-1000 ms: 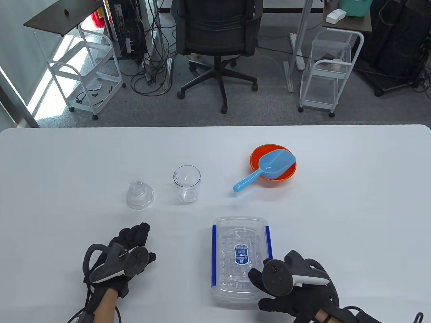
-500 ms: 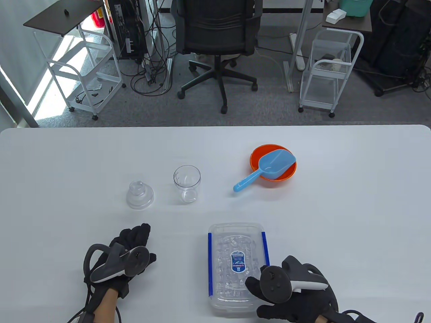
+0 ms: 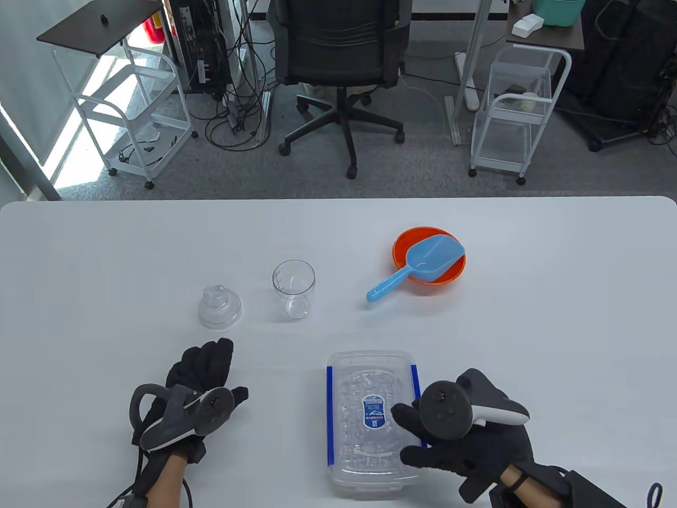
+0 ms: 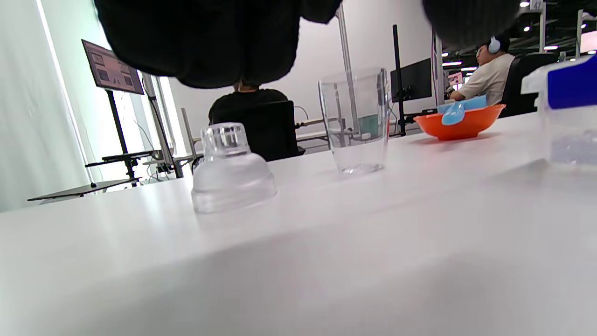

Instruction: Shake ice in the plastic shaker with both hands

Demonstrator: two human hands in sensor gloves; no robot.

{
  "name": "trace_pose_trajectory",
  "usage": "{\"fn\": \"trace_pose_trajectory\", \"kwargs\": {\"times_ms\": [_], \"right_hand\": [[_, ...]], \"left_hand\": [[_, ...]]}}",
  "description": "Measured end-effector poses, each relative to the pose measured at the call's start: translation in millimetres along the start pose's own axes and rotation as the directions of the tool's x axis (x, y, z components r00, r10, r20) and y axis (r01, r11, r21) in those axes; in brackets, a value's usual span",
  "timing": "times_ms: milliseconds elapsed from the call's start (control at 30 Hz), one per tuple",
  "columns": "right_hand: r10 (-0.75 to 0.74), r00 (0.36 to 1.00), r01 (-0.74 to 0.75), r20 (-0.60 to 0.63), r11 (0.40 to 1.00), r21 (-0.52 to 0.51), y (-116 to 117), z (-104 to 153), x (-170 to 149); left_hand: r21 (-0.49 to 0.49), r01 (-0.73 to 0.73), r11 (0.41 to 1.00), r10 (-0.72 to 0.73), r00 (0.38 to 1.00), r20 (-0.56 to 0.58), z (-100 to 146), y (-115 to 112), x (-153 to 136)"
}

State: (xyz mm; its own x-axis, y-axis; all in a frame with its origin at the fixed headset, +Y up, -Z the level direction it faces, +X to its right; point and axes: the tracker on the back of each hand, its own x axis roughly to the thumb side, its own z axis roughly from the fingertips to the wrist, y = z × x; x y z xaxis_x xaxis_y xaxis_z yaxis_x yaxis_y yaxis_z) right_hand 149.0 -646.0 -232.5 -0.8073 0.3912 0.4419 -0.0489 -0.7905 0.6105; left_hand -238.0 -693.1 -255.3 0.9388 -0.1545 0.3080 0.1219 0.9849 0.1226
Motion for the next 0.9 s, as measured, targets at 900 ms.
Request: {"fn": "trace_pose_trajectory", "kwargs": {"times_ms": [900], "right_hand": [[-0.760,0.635,0.736,-0.137,0.650,-0.192,64.7,-56.5,-79.3]], "left_hand": [[-0.342,-0.478,0.809,0.510,0.860,0.003,-47.6,-22.7,128.7]]}}
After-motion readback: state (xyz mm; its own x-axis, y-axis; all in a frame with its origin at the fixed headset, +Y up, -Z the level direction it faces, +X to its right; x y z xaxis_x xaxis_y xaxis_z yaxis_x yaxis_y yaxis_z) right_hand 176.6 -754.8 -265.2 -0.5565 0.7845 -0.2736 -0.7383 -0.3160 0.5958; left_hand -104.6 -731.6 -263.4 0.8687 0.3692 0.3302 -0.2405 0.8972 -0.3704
